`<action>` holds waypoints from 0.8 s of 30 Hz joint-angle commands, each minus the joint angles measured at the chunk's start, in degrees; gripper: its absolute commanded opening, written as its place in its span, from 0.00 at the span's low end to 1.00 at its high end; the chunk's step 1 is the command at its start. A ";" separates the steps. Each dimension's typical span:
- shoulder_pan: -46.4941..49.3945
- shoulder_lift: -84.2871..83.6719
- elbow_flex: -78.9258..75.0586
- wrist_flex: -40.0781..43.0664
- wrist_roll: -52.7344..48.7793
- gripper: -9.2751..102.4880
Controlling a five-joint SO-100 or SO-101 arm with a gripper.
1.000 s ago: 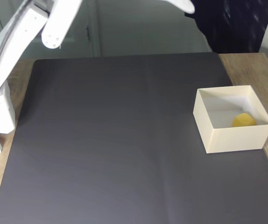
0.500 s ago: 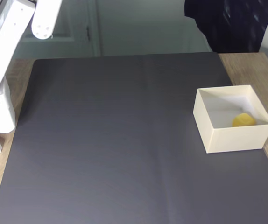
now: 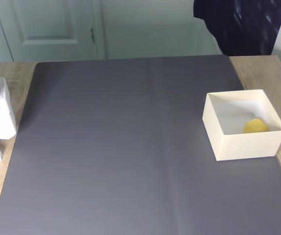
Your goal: Grasp a cube block and put it in the white box.
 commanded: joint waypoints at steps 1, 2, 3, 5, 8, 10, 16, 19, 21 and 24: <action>-1.23 7.82 4.92 -0.09 0.53 0.08; -1.41 8.96 5.54 0.79 0.53 0.08; -1.58 10.11 6.06 1.41 0.62 0.08; -2.20 12.48 8.17 1.93 0.62 0.08; -3.08 18.90 16.61 0.70 -0.53 0.08; -3.43 26.37 26.19 -1.67 -2.90 0.08; -3.60 45.79 48.78 -12.74 -9.76 0.08; -2.99 50.36 54.76 -15.38 -10.20 0.08; -2.64 53.61 59.33 -17.84 -10.28 0.08; -2.46 59.50 66.97 -19.78 -10.90 0.08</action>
